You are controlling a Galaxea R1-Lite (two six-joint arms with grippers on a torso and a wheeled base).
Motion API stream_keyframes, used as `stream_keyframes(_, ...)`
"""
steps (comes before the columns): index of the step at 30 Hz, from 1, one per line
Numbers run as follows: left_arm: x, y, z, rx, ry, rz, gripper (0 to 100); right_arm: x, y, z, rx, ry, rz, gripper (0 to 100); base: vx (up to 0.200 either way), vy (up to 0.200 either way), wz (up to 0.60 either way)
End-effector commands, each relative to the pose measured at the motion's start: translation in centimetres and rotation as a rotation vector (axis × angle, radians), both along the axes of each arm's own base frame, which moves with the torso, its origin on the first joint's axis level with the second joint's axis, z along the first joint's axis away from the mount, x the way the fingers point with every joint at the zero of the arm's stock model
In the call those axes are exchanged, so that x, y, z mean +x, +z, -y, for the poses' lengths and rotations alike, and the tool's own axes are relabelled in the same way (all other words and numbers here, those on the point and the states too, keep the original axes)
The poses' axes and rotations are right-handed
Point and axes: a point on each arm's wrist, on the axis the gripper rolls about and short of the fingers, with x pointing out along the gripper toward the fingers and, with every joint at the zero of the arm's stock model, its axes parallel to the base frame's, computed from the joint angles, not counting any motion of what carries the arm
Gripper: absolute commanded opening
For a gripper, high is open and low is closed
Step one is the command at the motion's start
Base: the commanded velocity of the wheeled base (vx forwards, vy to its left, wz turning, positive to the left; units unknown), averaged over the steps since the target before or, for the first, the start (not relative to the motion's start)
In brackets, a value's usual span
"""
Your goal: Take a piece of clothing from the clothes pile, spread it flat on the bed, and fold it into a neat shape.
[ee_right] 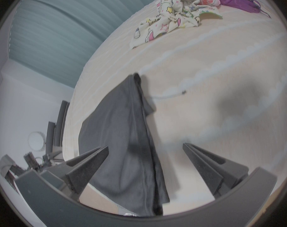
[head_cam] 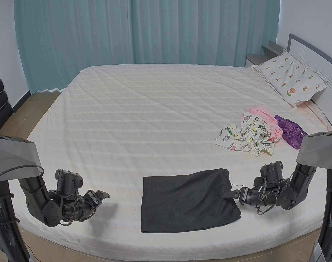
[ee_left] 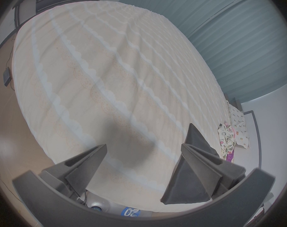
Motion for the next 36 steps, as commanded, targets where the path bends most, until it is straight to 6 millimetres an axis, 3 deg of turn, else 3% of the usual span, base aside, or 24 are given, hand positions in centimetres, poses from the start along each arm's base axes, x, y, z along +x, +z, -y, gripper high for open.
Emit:
stream_keyframes(1,0.0,0.0,0.1,-0.001,-0.005,0.0,100,-2.4,0.3,-0.1,-0.016,0.064,-0.018,100,0.0,0.0,0.0)
stream_keyframes(4,0.0,0.0,0.1,-0.001,-0.005,0.0,100,-2.6,0.3,-0.1,-0.027,0.079,-0.016,100,0.0,0.0,0.0)
stream_keyframes(5,0.0,0.0,0.1,-0.001,-0.005,0.0,100,-2.7,0.2,-0.1,-0.032,0.084,-0.017,0,0.0,0.0,0.0)
stream_keyframes(15,0.0,0.0,0.1,-0.001,-0.005,0.0,100,-4.9,-0.1,0.5,-0.11,0.158,-0.04,0,0.0,0.0,0.0)
stream_keyframes(31,-0.1,0.0,0.2,-0.002,-0.007,0.0,100,-5.5,0.2,0.8,-0.119,0.163,-0.046,0,0.0,0.0,0.0)
stream_keyframes(32,-0.1,0.0,0.2,-0.002,-0.007,0.0,100,-5.6,0.1,0.9,-0.123,0.165,-0.047,100,0.0,0.0,0.0)
stream_keyframes(36,-0.1,0.0,0.2,-0.001,-0.007,-0.002,100,-5.7,0.3,0.9,-0.134,0.184,-0.029,100,0.0,0.0,0.0)
